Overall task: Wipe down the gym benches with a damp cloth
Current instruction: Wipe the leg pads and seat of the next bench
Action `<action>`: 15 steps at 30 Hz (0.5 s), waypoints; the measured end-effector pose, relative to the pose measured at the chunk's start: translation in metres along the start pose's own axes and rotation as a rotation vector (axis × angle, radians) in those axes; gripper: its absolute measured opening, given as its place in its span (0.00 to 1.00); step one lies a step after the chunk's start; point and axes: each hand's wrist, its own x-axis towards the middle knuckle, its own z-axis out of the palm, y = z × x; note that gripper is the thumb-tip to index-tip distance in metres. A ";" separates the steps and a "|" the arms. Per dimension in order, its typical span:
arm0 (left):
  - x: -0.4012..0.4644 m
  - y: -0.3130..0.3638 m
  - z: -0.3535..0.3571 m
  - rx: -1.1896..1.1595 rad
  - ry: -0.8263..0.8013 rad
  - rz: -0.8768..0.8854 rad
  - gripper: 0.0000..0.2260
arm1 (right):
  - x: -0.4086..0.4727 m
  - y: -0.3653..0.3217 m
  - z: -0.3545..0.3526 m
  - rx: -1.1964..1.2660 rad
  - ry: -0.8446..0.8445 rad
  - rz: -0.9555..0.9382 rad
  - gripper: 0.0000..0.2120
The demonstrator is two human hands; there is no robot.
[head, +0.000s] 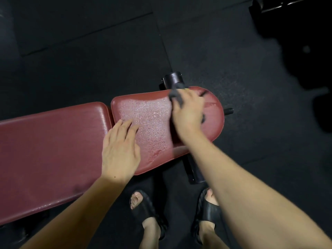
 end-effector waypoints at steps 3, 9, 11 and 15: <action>-0.008 -0.017 -0.008 0.014 -0.004 -0.060 0.22 | -0.025 -0.079 0.039 0.058 -0.102 -0.123 0.15; -0.017 -0.039 -0.021 0.004 -0.008 -0.084 0.20 | -0.004 -0.034 0.010 -0.053 -0.158 -0.343 0.16; -0.016 -0.042 -0.021 0.003 -0.016 -0.079 0.20 | 0.010 0.014 -0.016 -0.154 -0.082 -0.196 0.16; -0.014 -0.049 -0.020 0.018 -0.032 -0.033 0.22 | 0.007 0.033 -0.033 -0.188 -0.023 0.055 0.17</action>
